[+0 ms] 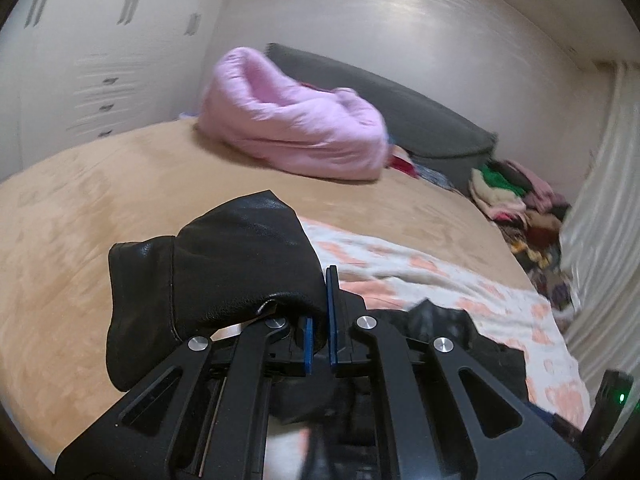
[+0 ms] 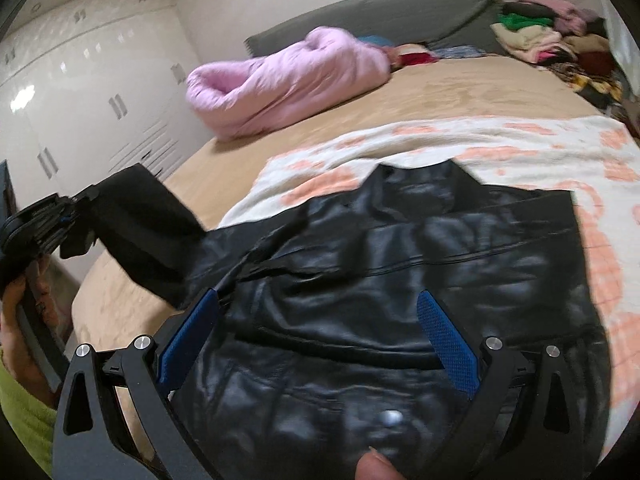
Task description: Fold large clothes
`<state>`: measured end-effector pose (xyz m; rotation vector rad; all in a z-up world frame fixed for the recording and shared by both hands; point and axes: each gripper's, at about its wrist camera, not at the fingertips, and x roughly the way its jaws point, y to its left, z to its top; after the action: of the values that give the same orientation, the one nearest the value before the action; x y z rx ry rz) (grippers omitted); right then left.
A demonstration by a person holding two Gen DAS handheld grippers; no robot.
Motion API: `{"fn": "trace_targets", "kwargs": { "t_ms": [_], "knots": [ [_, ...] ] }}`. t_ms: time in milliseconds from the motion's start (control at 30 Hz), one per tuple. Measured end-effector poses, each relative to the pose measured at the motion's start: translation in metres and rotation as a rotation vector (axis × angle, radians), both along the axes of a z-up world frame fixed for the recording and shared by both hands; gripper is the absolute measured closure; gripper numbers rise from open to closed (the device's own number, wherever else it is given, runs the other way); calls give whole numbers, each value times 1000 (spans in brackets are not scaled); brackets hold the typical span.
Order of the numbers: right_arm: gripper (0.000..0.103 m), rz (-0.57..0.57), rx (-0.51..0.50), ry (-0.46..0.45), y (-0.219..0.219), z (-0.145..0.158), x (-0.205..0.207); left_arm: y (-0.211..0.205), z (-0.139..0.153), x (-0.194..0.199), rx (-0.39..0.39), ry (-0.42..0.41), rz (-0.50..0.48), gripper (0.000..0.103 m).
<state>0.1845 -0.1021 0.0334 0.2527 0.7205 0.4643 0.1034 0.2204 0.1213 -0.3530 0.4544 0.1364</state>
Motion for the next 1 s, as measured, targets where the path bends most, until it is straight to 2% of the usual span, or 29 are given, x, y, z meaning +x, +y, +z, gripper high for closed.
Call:
{"fn": "trace_targets", "kwargs": {
  "t_ms": [167, 367, 567, 733, 833, 1000],
  "knots": [
    [4, -112, 30, -15, -59, 6, -1, -51, 8, 18, 62, 0, -83, 103],
    [4, -231, 91, -14, -125, 4, -3, -129, -4, 47, 171, 49, -235, 103],
    [4, -307, 128, -3, -171, -3, -10, -211, -53, 72, 274, 158, -402, 103],
    [4, -366, 146, 20, -201, -16, -13, -264, -102, 81, 354, 250, -517, 102],
    [4, -398, 154, 39, -214, -24, -13, -290, -122, 81, 388, 292, -577, 102],
    [4, -437, 158, 64, -230, -32, -13, -323, -157, 75, 559, 335, -622, 98]
  ]
}}
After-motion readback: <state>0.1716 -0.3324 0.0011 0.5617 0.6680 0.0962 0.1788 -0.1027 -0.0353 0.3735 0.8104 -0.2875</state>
